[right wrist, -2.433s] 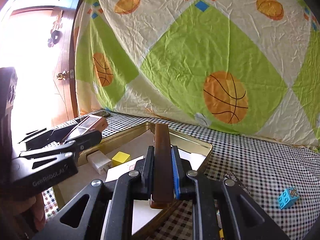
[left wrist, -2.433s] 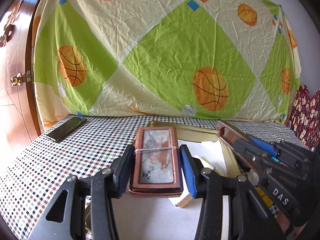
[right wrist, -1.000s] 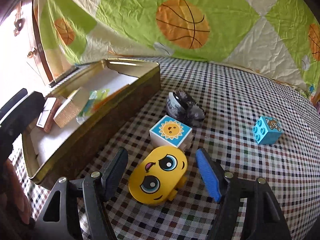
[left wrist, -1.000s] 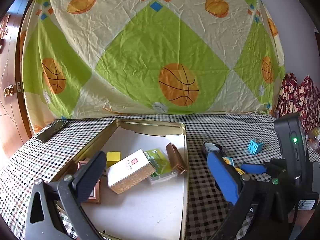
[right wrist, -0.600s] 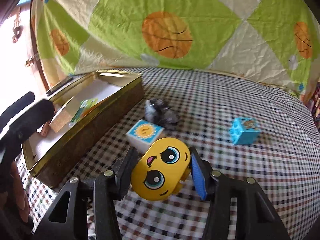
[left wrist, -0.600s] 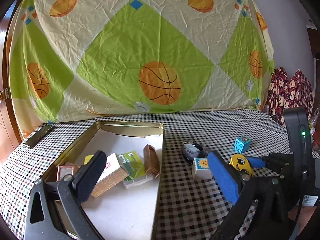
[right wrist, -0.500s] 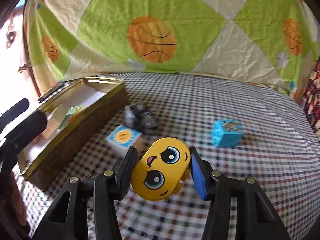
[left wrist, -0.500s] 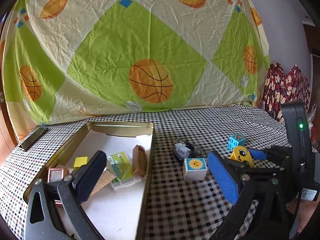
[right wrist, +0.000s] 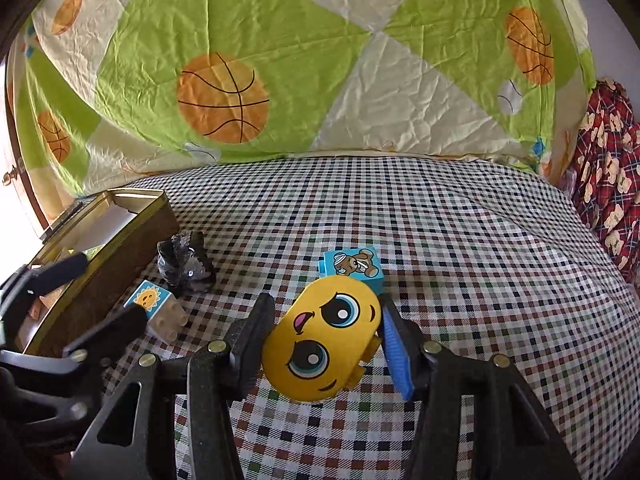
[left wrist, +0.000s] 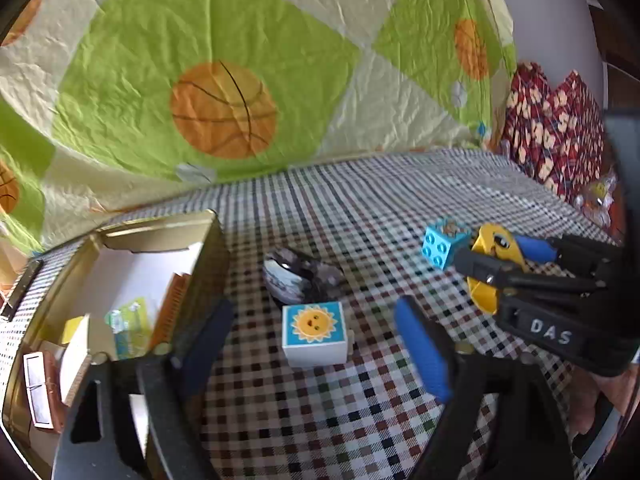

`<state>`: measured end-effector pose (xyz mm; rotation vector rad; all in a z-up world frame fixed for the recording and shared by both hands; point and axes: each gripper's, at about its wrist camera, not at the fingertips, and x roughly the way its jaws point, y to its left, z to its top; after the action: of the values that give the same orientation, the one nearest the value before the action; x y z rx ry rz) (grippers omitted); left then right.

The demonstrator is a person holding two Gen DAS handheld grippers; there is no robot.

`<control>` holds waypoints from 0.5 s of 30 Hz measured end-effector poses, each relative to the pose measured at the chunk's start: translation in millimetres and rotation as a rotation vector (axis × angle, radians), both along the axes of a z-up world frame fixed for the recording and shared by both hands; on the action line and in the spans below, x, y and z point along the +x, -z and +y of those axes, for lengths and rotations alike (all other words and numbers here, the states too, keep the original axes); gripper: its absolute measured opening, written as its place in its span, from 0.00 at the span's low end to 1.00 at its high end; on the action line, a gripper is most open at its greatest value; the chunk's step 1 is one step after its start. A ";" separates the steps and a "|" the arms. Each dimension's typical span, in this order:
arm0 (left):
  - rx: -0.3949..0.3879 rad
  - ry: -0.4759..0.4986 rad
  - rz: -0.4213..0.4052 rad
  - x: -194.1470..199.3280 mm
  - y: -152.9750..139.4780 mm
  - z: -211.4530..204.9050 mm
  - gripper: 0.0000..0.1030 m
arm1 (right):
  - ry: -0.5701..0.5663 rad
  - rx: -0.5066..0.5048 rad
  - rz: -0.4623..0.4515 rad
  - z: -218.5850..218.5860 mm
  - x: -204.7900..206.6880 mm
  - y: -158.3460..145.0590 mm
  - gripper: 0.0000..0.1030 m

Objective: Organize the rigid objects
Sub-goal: 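Grasp the yellow face toy with the right tool while the left tool grasps the sun-print cube, then lift the sun-print cube and yellow face toy toward the gold tin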

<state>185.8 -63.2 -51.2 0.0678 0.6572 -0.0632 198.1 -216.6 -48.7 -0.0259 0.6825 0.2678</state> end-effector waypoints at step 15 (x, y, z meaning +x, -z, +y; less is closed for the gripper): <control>-0.058 0.029 0.207 31.5 26.2 3.3 0.41 | -0.014 0.019 -0.011 -0.9 0.4 -1.4 0.53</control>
<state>217.3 -59.9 -77.4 0.0152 0.8607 -0.1180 198.4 -217.5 -47.3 -0.0144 0.6692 0.2873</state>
